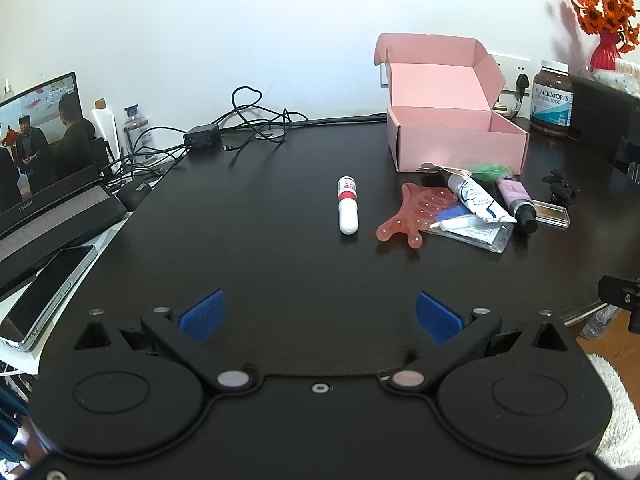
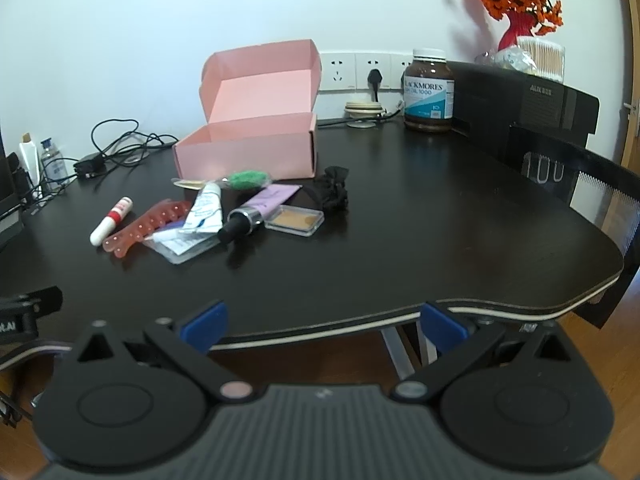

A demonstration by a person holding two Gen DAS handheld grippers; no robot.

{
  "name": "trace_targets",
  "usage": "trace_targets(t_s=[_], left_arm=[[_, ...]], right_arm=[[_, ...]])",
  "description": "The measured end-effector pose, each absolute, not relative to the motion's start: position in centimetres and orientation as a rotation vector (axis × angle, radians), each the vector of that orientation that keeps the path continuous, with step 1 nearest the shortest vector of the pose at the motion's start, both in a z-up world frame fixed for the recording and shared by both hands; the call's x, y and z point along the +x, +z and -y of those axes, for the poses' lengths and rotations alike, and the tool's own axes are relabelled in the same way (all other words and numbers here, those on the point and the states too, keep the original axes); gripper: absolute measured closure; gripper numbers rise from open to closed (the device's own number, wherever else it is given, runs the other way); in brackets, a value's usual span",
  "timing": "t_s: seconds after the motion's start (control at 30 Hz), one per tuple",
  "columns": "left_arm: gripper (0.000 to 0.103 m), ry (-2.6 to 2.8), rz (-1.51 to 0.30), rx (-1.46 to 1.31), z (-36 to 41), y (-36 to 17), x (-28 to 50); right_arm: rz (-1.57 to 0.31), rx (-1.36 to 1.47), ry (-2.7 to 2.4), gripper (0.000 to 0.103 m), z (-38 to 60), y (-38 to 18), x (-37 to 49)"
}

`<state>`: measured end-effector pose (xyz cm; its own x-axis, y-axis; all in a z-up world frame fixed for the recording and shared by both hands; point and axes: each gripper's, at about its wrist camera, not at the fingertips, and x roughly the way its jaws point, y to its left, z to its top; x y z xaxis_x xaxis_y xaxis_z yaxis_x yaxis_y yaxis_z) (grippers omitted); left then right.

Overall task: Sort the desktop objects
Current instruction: 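Move the right gripper toward the black scrunchie beside the cosmetics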

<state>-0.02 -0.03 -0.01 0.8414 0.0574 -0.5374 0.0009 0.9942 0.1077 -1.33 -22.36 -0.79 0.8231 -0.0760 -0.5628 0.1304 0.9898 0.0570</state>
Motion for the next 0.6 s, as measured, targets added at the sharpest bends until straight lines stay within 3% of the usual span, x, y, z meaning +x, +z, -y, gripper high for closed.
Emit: trace_targets(t_s=[0.6], left_arm=[[0.000,-0.026,-0.564,0.059,-0.8,-0.3,0.0]], right_arm=[[-0.598,0.107,-0.108,0.001,22.6,-1.0,-1.2]])
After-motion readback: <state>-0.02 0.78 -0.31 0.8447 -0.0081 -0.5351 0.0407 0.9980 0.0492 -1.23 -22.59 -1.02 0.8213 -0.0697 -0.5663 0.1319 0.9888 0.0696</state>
